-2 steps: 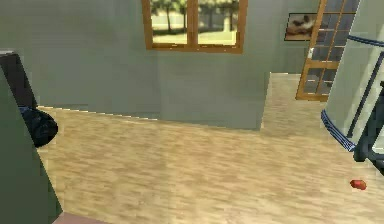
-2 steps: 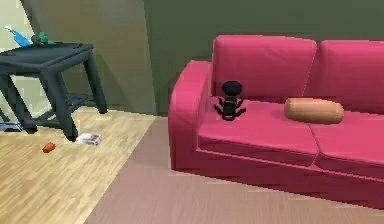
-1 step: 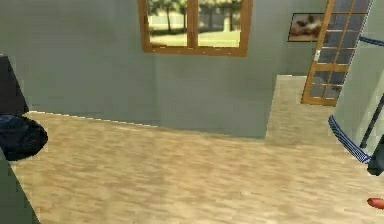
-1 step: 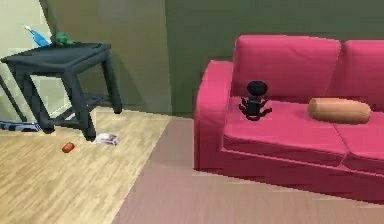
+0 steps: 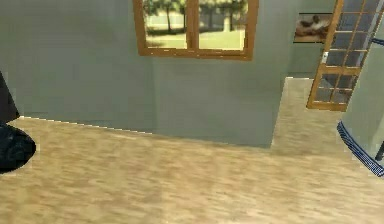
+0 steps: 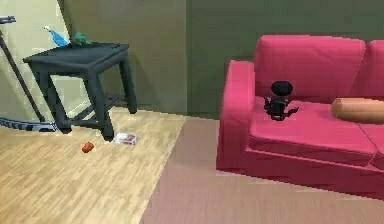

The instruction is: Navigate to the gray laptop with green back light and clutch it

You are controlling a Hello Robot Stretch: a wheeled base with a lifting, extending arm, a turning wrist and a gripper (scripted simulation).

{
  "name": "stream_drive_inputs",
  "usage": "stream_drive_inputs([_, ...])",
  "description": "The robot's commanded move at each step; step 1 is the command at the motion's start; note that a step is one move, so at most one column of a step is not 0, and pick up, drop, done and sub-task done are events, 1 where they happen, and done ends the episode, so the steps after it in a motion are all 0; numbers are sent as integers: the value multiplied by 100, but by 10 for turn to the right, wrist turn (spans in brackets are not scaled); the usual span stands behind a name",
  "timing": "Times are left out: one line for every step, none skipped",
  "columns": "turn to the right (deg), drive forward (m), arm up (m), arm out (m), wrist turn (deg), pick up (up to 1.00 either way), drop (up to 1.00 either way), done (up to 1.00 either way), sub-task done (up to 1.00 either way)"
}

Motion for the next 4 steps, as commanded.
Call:
stream_drive_inputs([300,0,0,0,0,0,0,0,0])
stream_drive_inputs([0,100,0,0,0,0,0,0,0])
stream_drive_inputs([30,0,0,0,0,0,0,0,0])
stream_drive_inputs([0,100,0,0,0,0,0,0,0])
